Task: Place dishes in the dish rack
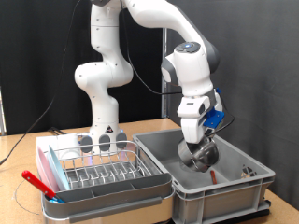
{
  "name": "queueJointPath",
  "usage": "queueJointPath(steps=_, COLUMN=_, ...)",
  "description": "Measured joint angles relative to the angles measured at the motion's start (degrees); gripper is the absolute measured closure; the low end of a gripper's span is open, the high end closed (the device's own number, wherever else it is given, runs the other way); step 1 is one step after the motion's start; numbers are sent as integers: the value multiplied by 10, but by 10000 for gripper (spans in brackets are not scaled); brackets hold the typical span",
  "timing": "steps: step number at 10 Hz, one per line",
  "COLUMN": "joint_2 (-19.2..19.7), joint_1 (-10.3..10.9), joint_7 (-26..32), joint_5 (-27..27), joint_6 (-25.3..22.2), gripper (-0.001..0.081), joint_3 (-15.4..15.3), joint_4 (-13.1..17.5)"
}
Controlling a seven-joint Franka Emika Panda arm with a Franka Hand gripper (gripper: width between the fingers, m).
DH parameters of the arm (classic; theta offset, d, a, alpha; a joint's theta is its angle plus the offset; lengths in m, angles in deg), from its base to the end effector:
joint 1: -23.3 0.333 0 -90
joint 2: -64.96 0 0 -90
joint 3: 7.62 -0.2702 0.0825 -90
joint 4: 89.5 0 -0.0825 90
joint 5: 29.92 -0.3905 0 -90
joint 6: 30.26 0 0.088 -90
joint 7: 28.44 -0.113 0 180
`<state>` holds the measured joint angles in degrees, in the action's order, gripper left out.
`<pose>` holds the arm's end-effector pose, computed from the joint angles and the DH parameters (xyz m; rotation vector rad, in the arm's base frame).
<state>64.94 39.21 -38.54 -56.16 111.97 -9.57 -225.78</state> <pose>0.4867 0.1566 0.2749 -2.8117 0.3028 -0.0384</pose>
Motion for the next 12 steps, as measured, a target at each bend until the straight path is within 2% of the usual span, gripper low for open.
queueJointPath(steps=4, joint_2=-7, joint_1=-2, joint_7=44, joint_5=-22, joint_6=3, gripper=755, joint_3=1, joint_4=-4)
queueJointPath(steps=7, joint_2=-63, joint_1=-12, joint_7=82, joint_5=-53, joint_6=-9, gripper=755, joint_3=16, joint_4=-26)
queueJointPath(steps=9, joint_2=-101, joint_1=-23, joint_7=108, joint_5=-53, joint_6=-69, gripper=755, joint_3=35, joint_4=-31)
queueJointPath(steps=12, joint_2=-152, joint_1=-40, joint_7=180, joint_5=-31, joint_6=-195, gripper=755, joint_3=70, joint_4=-32)
